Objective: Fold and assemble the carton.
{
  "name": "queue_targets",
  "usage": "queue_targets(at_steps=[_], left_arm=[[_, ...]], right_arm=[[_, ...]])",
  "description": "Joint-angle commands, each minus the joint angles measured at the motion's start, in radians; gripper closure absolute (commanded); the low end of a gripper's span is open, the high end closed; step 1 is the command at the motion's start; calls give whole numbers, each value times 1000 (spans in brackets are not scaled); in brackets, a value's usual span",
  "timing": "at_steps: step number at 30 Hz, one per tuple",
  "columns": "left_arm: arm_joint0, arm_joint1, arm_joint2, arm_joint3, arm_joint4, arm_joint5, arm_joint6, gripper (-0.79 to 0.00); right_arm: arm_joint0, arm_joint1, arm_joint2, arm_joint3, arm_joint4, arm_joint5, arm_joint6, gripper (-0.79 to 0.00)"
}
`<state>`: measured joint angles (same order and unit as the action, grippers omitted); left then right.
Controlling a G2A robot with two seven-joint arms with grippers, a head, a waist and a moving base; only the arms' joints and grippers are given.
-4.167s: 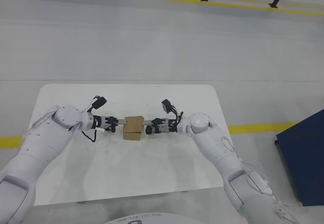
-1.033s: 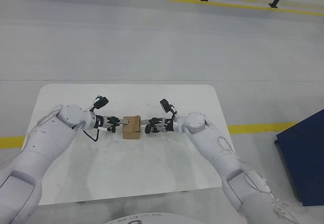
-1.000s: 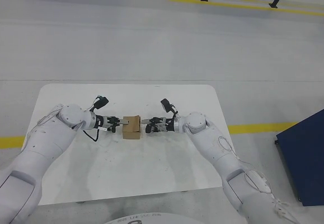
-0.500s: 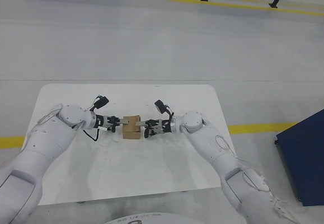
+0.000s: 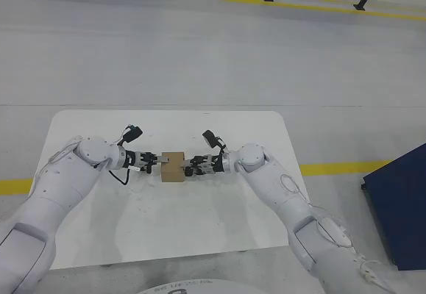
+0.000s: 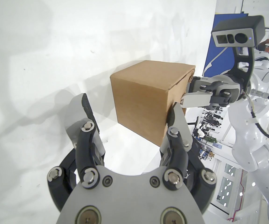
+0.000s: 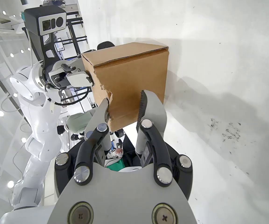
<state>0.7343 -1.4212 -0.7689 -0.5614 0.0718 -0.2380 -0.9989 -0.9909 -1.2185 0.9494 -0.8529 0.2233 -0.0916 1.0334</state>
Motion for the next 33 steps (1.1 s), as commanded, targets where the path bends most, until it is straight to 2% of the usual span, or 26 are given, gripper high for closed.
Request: queue_targets(at_steps=[1, 3, 7, 8, 9, 16, 21, 24, 25, 28, 29, 31, 32, 33], left_arm=[[0, -1, 0, 1, 1, 0, 1, -582], [0, -2, -1, 1, -1, -1, 0, -585], [0, -3, -2, 3, -1, -7, -1, -606], [0, -3, -3, 4, -2, -10, 1, -662], [1, -3, -6, 5, -5, -16, 2, -785], [-1, 20, -67, 16, -84, -117, -51, -785], [0, 64, -149, 19, -126, -192, -78, -785], [12, 100, -211, 1, -153, -233, -105, -785], [20, 113, -232, -10, -158, -241, -112, -785], [52, 147, -289, -60, -174, -252, -146, -785], [66, 156, -304, -82, -184, -252, -161, -785], [77, 161, -313, -99, -194, -253, -177, -785], [77, 161, -313, -99, -194, -253, -177, -785], [77, 161, -313, -99, -194, -253, -177, -785]], right_arm=[[-1, 0, 8, 1, 17, -15, 6, -449], [-1, 1, 16, 4, 31, -23, 10, -480], [5, 1, 25, 16, 50, -14, 6, -446], [7, 0, 25, 19, 51, -9, 3, -443], [9, 0, 23, 21, 50, -5, 1, -440], [-1, 5, 39, 22, 51, -24, -8, -453], [-36, 26, 90, -19, 48, -35, -26, -462], [-76, 46, 132, -104, 29, -26, -38, -440], [-91, 52, 142, -147, 13, -11, -47, -388], [-136, 68, 161, -300, -50, 75, -75, -342], [-147, 71, 161, -349, -72, 115, -85, -283], [-157, 74, 153, -426, -111, 197, -102, -40], [-159, 74, 144, -458, -127, 232, -110, 0], [-158, 73, 133, -484, -141, 263, -113, 0]])
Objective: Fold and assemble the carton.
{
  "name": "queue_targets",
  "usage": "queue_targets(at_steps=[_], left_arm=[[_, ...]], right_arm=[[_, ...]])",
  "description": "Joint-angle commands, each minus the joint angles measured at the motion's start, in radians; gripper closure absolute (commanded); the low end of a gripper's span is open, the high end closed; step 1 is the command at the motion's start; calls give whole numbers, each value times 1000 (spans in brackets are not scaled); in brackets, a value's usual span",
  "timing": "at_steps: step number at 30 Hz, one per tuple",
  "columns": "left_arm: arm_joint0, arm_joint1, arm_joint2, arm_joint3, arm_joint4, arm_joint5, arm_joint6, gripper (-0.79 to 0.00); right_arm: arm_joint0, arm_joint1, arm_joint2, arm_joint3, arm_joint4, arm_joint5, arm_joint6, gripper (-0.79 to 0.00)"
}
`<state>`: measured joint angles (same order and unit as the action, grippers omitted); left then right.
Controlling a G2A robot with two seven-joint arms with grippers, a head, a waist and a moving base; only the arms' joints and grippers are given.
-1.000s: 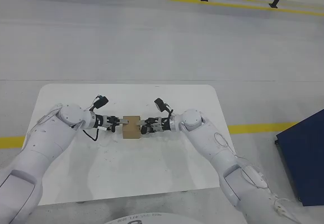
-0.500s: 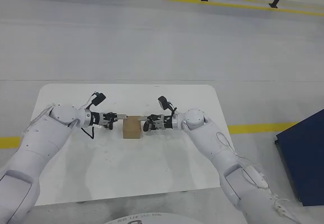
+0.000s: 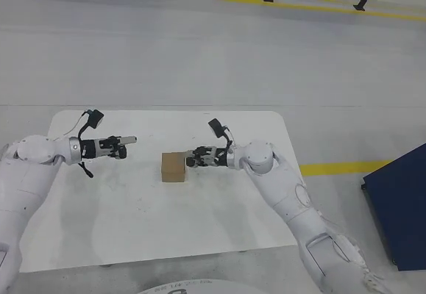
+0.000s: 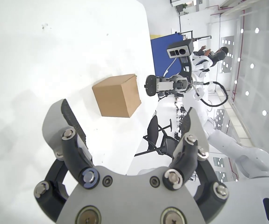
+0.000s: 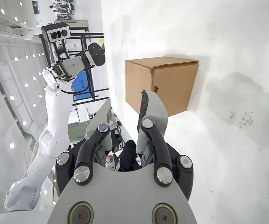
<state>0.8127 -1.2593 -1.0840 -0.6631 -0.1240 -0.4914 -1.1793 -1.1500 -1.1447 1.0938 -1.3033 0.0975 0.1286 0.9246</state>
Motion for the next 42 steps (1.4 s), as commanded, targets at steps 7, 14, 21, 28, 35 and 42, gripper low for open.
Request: queue_targets(at_steps=[7, 14, 21, 28, 35, 42], left_arm=[[-2, -1, 2, 3, 2, 0, 4, -785], [-2, -1, 2, 3, 2, 0, 4, -785], [-2, -1, 2, 3, 2, 0, 4, -785], [-2, -1, 2, 3, 2, 0, 4, -785], [-2, -1, 2, 3, 2, 0, 4, -785], [-2, -1, 2, 3, 2, 0, 4, -785]], right_arm=[[41, -20, -102, -104, -96, 257, -80, 0], [116, -52, -178, -23, -82, 391, -132, 0], [161, -77, -232, 31, -78, 456, -168, 0], [117, -68, -192, -43, -57, 391, -191, 0], [121, -70, -215, -38, -80, 435, -173, 0], [183, -101, -269, 59, -49, 439, -182, 0]])
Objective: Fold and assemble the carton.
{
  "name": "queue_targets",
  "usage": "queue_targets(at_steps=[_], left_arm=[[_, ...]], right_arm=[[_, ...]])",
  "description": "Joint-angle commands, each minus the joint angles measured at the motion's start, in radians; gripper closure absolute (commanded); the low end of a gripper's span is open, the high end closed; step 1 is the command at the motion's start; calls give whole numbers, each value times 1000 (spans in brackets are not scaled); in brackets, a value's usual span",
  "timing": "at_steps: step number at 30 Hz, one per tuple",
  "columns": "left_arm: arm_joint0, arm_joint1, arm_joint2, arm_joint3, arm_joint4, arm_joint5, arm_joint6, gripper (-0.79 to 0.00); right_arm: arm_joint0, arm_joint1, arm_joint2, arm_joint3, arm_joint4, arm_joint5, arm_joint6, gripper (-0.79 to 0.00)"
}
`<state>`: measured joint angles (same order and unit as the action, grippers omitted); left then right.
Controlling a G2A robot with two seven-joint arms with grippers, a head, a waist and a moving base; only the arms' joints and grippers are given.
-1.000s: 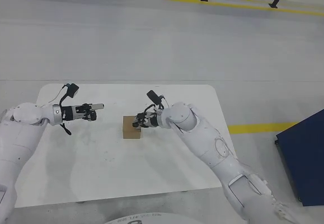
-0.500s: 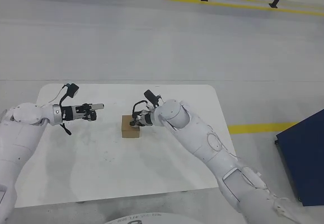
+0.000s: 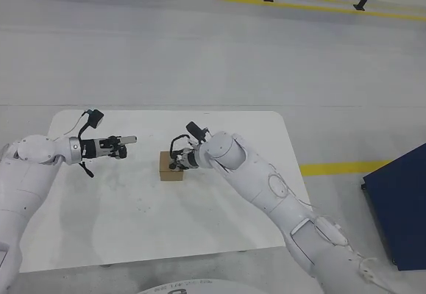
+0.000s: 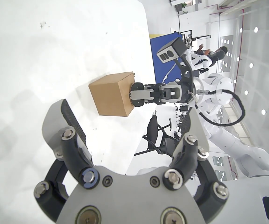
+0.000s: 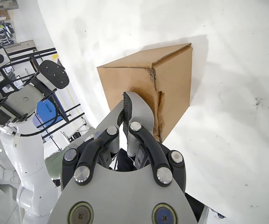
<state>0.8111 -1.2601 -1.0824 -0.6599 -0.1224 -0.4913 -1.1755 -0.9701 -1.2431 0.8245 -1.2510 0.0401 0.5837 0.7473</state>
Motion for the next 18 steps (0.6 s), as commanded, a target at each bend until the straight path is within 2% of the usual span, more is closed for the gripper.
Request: queue_targets(at_steps=[1, 5, 8, 13, 18], left_arm=[[0, 0, 0, 0, 0, 0, 0, -785], [0, 0, 0, 0, 0, 0, 0, -785], [0, 0, 0, 0, 0, 0, 0, -785], [0, 0, 0, 0, 0, 0, 0, -785], [0, 0, 0, 0, 0, 0, 0, -785]], right_arm=[[0, -2, 11, 4, 20, -42, -10, 0], [-73, 27, 106, -44, 57, -168, 2, 0], [-149, 55, 200, -85, 72, -209, 8, 0], [-214, 79, 285, -97, 89, -184, 11, 0], [-191, 72, 253, -52, 82, -121, 13, 0]])
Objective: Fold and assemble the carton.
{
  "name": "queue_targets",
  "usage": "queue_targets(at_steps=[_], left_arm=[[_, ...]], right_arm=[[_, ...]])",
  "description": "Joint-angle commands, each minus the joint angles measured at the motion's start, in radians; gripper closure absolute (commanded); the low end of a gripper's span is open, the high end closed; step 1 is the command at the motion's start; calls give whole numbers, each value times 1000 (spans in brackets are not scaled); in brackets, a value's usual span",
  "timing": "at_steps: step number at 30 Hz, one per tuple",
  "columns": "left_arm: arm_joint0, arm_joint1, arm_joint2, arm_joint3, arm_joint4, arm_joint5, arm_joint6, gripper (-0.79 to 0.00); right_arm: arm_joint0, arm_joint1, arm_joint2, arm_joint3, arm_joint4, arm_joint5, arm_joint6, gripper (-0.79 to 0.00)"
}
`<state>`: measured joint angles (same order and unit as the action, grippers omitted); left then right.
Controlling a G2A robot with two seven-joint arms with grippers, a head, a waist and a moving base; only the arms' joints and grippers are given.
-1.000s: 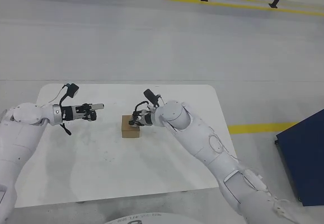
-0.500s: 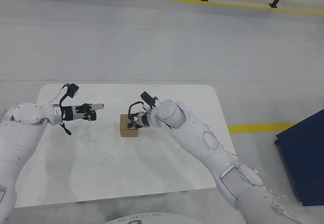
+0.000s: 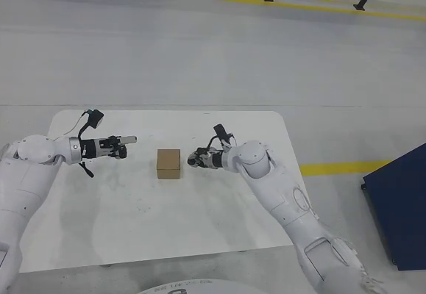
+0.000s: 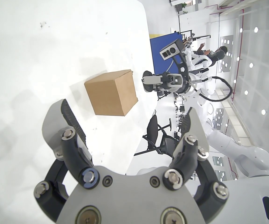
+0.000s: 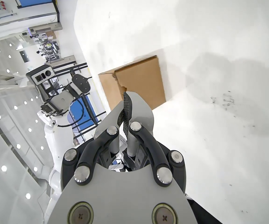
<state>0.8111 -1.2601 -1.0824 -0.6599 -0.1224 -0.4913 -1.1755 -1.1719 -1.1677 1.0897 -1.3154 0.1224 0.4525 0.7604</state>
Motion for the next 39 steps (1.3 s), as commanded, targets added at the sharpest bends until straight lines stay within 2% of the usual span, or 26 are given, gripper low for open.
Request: queue_targets(at_steps=[1, 8, 13, 18, 23, 24, 26, 27, 28, 29, 30, 32, 35, 39], left_arm=[[0, 0, 0, 0, 0, 0, 0, -785], [0, 0, 0, 0, 0, 0, 0, -785], [0, 0, 0, 0, 0, 0, 0, -785], [0, 0, 0, 0, 0, 0, 0, -785], [0, 0, 0, 0, 0, 0, 0, -785], [0, 0, 0, 0, 0, 0, 0, -785], [0, 0, 0, 0, 0, 0, 0, -785], [0, 0, 0, 0, 0, 0, 0, -785], [0, 0, 0, 0, 0, 0, 0, -785], [0, 0, 0, 0, 0, 0, 0, -785], [0, 0, 0, 0, 0, 0, 0, -784], [0, 0, 0, 0, 0, 0, 0, -784], [0, 0, 0, 0, 0, 0, 0, -784], [0, 0, 0, 0, 0, 0, 0, -784]], right_arm=[[23, -7, -26, 26, 0, 18, -2, 0], [127, -53, -146, 141, 20, 54, -40, 0], [153, -67, -182, 178, 26, -4, -15, 0], [121, -51, -130, 177, 40, -108, 1, 0], [48, -10, 22, 107, 99, -273, 50, 0], [21, 0, 56, 69, 106, -308, 70, -142], [-35, 22, 133, -15, 116, -351, 121, -185], [-62, 32, 172, -57, 119, -352, 133, -317], [-78, 38, 195, -84, 118, -343, 142, -745], [-78, 38, 195, -84, 118, -343, 142, -785], [-76, 37, 189, -81, 118, -348, 141, -148], [-81, 39, 201, -95, 118, -343, 144, -294], [-78, 38, 195, -84, 118, -343, 142, -474], [-78, 38, 195, -84, 118, -343, 142, -647]])
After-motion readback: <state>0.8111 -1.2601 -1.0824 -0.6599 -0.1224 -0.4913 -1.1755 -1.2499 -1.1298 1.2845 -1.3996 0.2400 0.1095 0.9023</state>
